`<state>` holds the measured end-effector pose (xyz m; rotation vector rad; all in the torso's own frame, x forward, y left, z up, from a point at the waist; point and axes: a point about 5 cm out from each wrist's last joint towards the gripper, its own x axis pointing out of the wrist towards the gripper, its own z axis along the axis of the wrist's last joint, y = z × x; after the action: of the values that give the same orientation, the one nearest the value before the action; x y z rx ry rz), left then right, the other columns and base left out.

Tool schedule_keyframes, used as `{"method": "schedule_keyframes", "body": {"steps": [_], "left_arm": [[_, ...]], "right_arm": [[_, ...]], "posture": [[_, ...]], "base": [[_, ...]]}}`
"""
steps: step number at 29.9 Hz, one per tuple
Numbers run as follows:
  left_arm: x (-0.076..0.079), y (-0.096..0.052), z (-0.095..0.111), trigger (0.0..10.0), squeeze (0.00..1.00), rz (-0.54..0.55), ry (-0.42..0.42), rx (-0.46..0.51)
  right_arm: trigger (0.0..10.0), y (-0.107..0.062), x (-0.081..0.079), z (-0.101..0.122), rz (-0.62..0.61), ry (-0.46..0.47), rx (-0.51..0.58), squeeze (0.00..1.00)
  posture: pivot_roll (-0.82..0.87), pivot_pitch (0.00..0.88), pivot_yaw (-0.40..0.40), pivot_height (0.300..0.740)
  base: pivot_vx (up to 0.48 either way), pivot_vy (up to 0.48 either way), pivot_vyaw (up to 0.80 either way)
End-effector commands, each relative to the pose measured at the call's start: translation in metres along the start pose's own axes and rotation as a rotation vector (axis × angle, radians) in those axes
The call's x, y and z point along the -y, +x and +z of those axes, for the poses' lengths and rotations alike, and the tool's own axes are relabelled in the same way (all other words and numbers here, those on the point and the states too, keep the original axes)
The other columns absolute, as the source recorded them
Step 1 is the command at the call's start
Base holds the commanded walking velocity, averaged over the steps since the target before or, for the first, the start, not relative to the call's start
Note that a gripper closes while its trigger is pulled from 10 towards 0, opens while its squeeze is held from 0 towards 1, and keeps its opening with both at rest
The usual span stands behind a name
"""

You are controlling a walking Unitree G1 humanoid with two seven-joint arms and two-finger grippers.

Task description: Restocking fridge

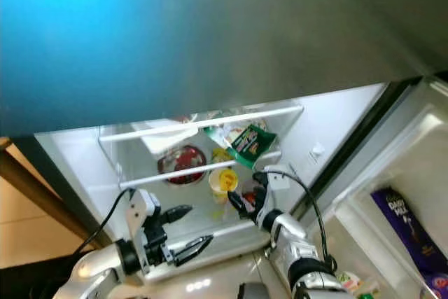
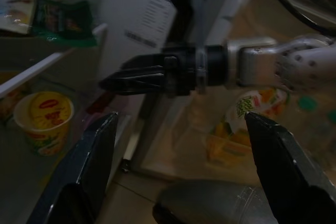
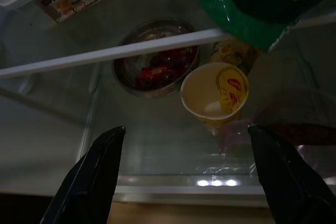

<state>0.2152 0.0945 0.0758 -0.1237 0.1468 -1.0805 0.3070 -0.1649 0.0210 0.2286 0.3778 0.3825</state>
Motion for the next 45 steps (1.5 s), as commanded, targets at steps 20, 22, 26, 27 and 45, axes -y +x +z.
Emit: {"method": "schedule_keyframes", "body": {"steps": [20, 22, 26, 27, 45], "left_arm": [[0.005, 0.0, 0.005, 10.0, 0.0, -0.061, 0.045, -0.068], [0.006, 0.0, 0.005, 10.0, 0.0, -0.063, 0.045, -0.072], [0.006, 0.0, 0.005, 10.0, 0.0, -0.063, 0.043, -0.077], [0.006, 0.0, 0.005, 10.0, 0.0, -0.063, 0.043, -0.077], [0.003, -0.01, -0.011, 10.0, 0.0, -0.038, -0.006, -0.139]], "right_arm": [[10.0, -0.011, 0.008, -0.014, -0.028, 0.063, -0.006, 0.0], [10.0, -0.011, 0.008, -0.015, -0.027, 0.068, -0.005, 0.0], [10.0, -0.012, 0.009, -0.016, -0.026, 0.074, -0.004, 0.0], [10.0, -0.012, 0.009, -0.016, -0.026, 0.074, -0.004, 0.0], [10.0, -0.015, 0.01, -0.021, -0.028, 0.068, -0.022, 0.0]], "posture": [[0.1, 0.054, -0.061, 0.67], [0.1, 0.053, -0.058, 0.68], [0.1, 0.053, -0.058, 0.7], [0.1, 0.053, -0.058, 0.7], [0.09, 0.059, -0.057, 0.74]], "base": [[0.0, 0.0, 0.0], [0.0, 0.0, 0.0], [0.0, 0.0, 0.0], [0.0, 0.0, 0.0], [0.0, 0.0, 0.0]]}}
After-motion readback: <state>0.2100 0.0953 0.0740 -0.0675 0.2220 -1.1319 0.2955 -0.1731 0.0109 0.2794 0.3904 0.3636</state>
